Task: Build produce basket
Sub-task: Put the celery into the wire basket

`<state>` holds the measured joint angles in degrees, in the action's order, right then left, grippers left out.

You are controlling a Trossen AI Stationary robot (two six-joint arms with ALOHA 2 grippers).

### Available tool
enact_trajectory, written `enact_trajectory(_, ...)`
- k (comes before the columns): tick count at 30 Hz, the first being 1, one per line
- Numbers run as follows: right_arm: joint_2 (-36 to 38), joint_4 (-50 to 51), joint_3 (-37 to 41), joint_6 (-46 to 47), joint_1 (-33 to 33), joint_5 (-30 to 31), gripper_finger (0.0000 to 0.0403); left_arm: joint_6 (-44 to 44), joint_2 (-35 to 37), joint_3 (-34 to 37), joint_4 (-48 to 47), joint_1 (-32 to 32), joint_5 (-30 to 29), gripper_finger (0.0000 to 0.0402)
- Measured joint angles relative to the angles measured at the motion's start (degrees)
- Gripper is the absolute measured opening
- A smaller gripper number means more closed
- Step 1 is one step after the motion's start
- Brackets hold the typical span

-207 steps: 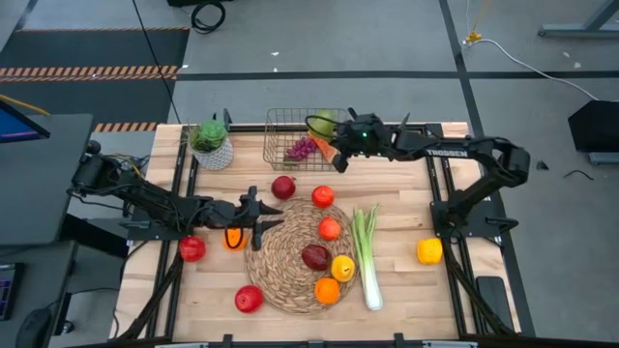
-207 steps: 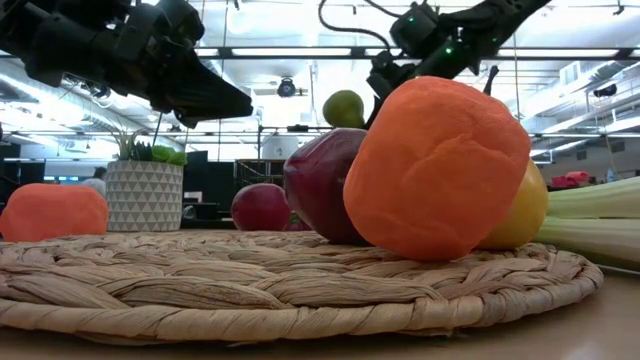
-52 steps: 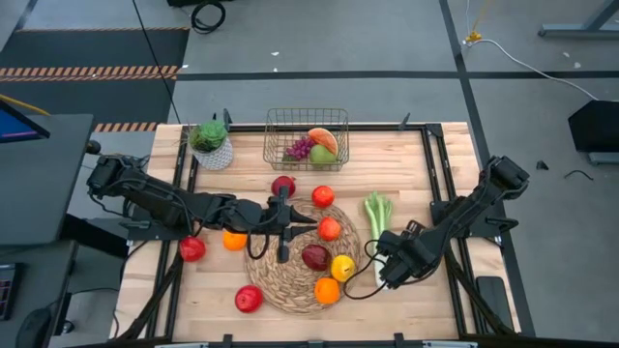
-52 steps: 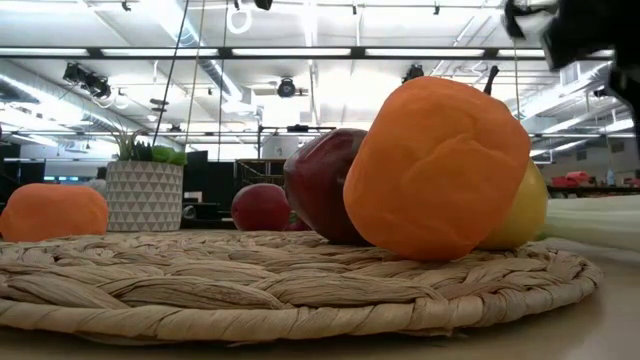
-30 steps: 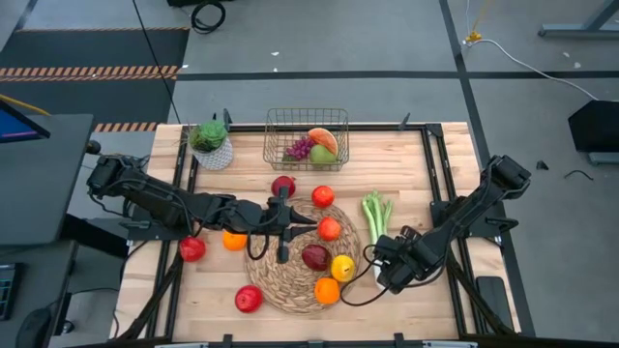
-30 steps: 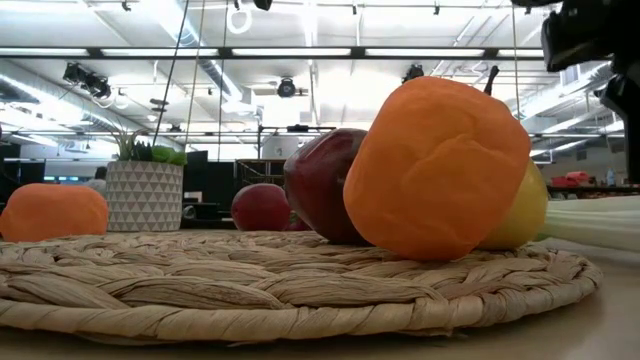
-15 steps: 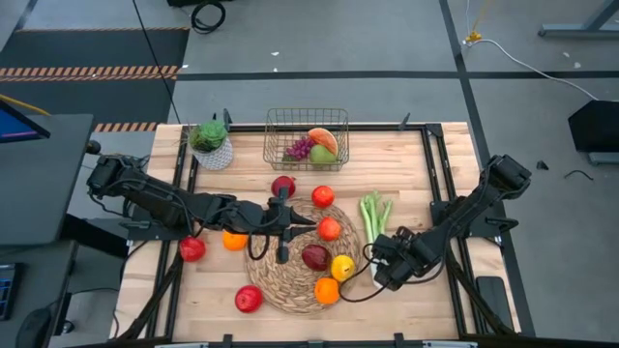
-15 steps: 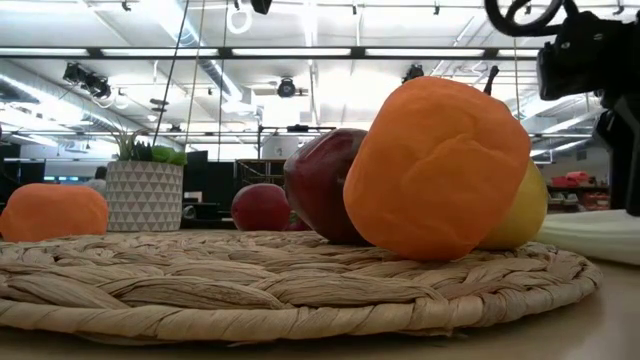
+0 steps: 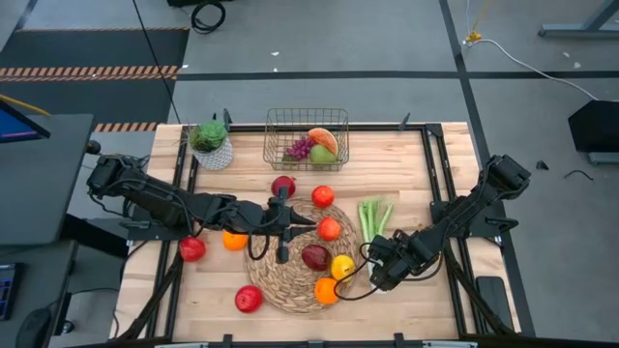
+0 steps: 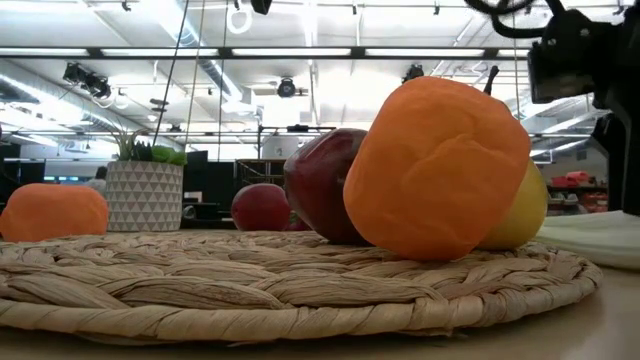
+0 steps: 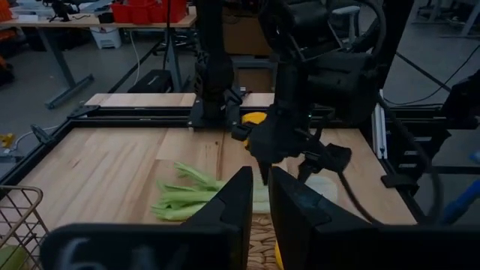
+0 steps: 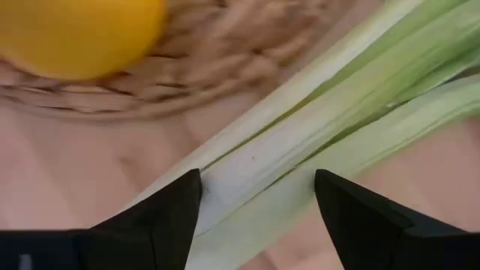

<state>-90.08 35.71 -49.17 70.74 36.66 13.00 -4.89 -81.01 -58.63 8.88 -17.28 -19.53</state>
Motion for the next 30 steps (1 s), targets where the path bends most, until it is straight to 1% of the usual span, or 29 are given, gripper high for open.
enact_trajectory(3,0.0,-2.8,0.0,-2.3,-0.8,-1.3,0.0257,-0.1,0.0,0.0,0.0,0.0,0.0,0.0048)
enact_trajectory(7,0.0,-2.3,0.3,-3.5,-1.4,-2.5,0.0254,-0.1,0.0,0.0,0.0,0.0,0.0,0.0048)
enact_trajectory(12,0.3,-4.1,3.1,-3.6,-2.8,-3.5,0.0252,-0.1,0.0,0.0,0.0,0.0,0.0,0.0046)
enact_trajectory(16,0.5,-5.1,5.2,-5.9,-3.7,-3.9,0.0235,-0.1,0.0,0.0,0.0,0.0,0.0,0.0046)
enact_trajectory(19,0.5,-5.0,5.5,-9.0,-4.1,-3.9,0.0206,-0.1,0.0,0.0,-0.1,0.0,0.0,0.0047)
enact_trajectory(22,0.5,-4.2,5.2,-11.6,-4.6,-4.1,0.0169,-0.1,0.0,0.0,-0.1,0.0,0.0,0.0048)
enact_trajectory(30,0.1,-1.8,4.3,-17.2,-6.4,-3.7,0.004,0.0,0.0,0.0,-0.2,0.0,0.0,0.0047)
